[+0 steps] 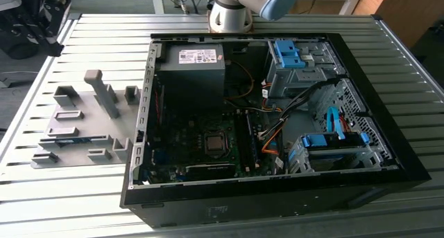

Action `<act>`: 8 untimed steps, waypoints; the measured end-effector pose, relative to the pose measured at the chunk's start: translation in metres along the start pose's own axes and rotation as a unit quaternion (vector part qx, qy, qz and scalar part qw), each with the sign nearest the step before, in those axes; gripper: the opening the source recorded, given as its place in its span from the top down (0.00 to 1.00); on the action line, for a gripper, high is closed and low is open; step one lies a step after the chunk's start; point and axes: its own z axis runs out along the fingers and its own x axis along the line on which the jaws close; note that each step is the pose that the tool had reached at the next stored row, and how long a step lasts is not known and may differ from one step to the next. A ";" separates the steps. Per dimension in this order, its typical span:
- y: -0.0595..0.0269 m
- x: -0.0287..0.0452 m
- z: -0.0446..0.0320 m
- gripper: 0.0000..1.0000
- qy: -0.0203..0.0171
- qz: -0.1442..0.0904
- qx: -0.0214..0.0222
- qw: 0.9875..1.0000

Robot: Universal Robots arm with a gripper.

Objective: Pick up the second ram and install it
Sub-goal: 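Reach for the second ram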

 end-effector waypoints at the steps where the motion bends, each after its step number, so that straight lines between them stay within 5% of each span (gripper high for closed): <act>1: -0.0006 0.0034 -0.0002 0.89 0.000 0.000 0.000 1.000; 8: -0.0025 0.0199 -0.0006 0.89 0.000 -0.001 0.000 1.000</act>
